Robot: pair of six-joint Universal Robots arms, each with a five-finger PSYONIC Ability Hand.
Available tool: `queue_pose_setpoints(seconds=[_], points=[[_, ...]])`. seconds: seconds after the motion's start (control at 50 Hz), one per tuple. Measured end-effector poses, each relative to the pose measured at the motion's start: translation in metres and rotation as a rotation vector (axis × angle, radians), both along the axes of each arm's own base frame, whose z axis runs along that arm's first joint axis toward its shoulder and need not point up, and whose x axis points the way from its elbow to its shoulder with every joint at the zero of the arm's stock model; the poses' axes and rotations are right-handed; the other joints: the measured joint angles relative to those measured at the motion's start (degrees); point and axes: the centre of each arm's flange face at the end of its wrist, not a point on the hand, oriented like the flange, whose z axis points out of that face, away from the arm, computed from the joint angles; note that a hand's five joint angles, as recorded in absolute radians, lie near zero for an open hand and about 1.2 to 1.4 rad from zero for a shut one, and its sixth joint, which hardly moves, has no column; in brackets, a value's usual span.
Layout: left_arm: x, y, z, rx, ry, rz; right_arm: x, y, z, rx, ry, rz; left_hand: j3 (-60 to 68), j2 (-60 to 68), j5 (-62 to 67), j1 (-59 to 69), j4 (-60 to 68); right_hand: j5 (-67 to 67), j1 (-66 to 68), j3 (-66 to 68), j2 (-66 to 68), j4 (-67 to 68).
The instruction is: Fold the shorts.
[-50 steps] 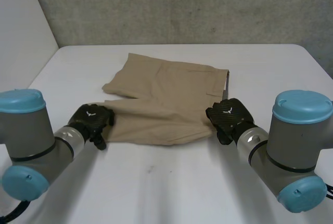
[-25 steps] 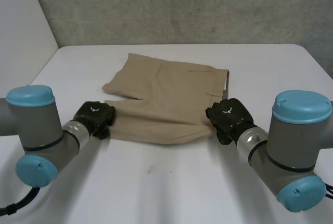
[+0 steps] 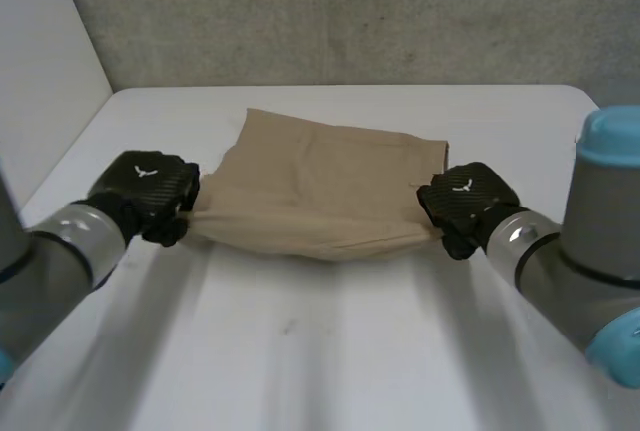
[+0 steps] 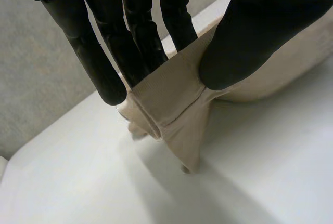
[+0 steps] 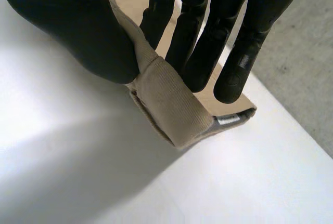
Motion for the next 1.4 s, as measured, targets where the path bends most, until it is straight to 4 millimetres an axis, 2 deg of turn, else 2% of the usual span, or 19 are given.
queue_pose_setpoints(seconds=[0.16, 0.22, 0.3, 0.34, 0.36, 0.44, 0.56, 0.62, 0.68, 0.72, 0.74, 0.82, 0.84, 0.88, 0.98, 1.04, 1.18, 1.22, 1.4], points=[[0.007, 0.046, 0.019, 0.140, -0.037, -0.055, -0.022, 0.013, 0.013, 0.105, 0.176, 0.015, 0.0, 0.0, 0.0, 0.0, 0.0, 0.0, 0.0, 0.0, 0.0, 0.0], [0.008, 0.064, 0.026, 0.207, -0.040, -0.097, -0.032, 0.025, 0.020, 0.152, 0.242, 0.035, 0.0, 0.0, 0.0, 0.0, 0.0, 0.0, 0.0, 0.0, 0.0, 0.0], [0.010, 0.088, 0.042, 0.255, -0.017, -0.166, -0.047, 0.045, 0.040, 0.187, 0.300, 0.055, 0.0, 0.0, 0.0, 0.0, 0.0, 0.0, 0.0, 0.0, 0.0, 0.0], [0.010, 0.088, 0.042, 0.255, -0.017, -0.166, -0.047, 0.045, 0.040, 0.187, 0.300, 0.055, 0.0, 0.0, 0.0, 0.0, 0.0, 0.0, 0.0, 0.0, 0.0, 0.0], [0.011, 0.099, 0.053, 0.247, 0.005, -0.201, -0.055, 0.053, 0.054, 0.170, 0.305, 0.054, 0.0, 0.1, 0.0, 0.0, 0.0, 0.0, 0.0, 0.0, 0.0, 0.0], [0.013, 0.104, 0.062, 0.220, 0.025, -0.216, -0.065, 0.059, 0.071, 0.125, 0.285, 0.053, 0.0, 0.1, 0.6, 0.0, 0.0, 0.0, 0.0, 0.0, 0.0, 0.0], [0.015, 0.098, 0.062, 0.205, 0.019, -0.206, -0.070, 0.058, 0.076, 0.108, 0.256, 0.065, 0.0, 0.1, 0.6, 0.0, 0.0, 0.0, 0.0, 0.0, 0.0, 0.0], [0.014, 0.078, 0.047, 0.212, -0.022, -0.204, -0.071, 0.050, 0.067, 0.136, 0.244, 0.084, 0.0, 0.1, 0.6, 0.0, 0.0, 0.0, 0.0, 0.0, 0.0, 0.0], [0.007, 0.050, 0.028, 0.218, -0.061, -0.212, -0.068, 0.033, 0.044, 0.192, 0.250, 0.102, 0.0, 0.1, 0.6, 0.0, 0.0, 0.0, 0.0, 0.0, 0.0, 0.0], [0.007, 0.050, 0.028, 0.218, -0.061, -0.212, -0.068, 0.033, 0.044, 0.192, 0.250, 0.102, 0.0, 0.1, 0.6, 0.0, 0.0, 0.0, 0.0, 0.0, 0.0, 0.0], [0.000, 0.027, 0.014, 0.219, -0.076, -0.219, -0.065, 0.017, 0.027, 0.210, 0.255, 0.103, 0.0, 0.1, 0.6, 0.0, 0.0, 0.0, 0.0, 0.0, 0.0, 0.0], [-0.019, -0.015, -0.002, 0.193, -0.080, -0.219, -0.058, -0.008, 0.010, 0.178, 0.252, 0.083, 0.1, 0.1, 0.6, 0.0, 0.0, 0.0, 0.0, 0.0, 0.0, 0.0], [-0.021, -0.018, -0.003, 0.190, -0.080, -0.218, -0.057, -0.010, 0.009, 0.173, 0.251, 0.080, 0.1, 0.1, 0.6, 0.0, 0.0, 0.0, 0.0, 0.0, 0.0, 0.0], [-0.033, -0.043, -0.010, 0.150, -0.081, -0.202, -0.050, -0.024, 0.003, 0.134, 0.239, 0.065, 0.1, 0.1, 0.6, 0.0, 0.0, 0.0, 0.0, 0.0, 0.0, 0.0], [-0.056, -0.080, -0.018, 0.033, -0.080, -0.170, -0.037, -0.047, -0.007, 0.046, 0.223, 0.026, 0.1, 0.1, 0.6, 0.0, 0.0, 0.0, 0.0, 0.0, 0.0, 0.0], [-0.079, -0.109, -0.024, -0.115, -0.057, -0.153, -0.026, -0.069, -0.017, -0.056, 0.215, -0.025, 0.1, 0.1, 0.6, 0.0, 0.0, 0.0, 0.0, 0.0, 0.0, 0.0], [-0.104, -0.136, -0.040, -0.292, -0.046, -0.158, -0.014, -0.096, -0.033, -0.203, 0.197, -0.080, 0.1, 0.1, 0.6, 0.0, 0.0, 0.0, 0.0, 0.0, 0.0, 0.0], [-0.112, -0.145, -0.053, -0.333, -0.064, -0.164, -0.010, -0.108, -0.041, -0.261, 0.187, -0.097, 0.1, 0.1, 0.6, 0.0, 0.0, 0.0, 0.0, 0.0, 0.0, 0.0], [-0.122, -0.164, -0.094, -0.364, -0.120, -0.178, -0.002, -0.134, -0.068, -0.375, 0.165, -0.113, 0.1, 0.1, 0.6, 0.0, 0.0, 0.0, 0.0, 0.0, 0.0, 0.0]])
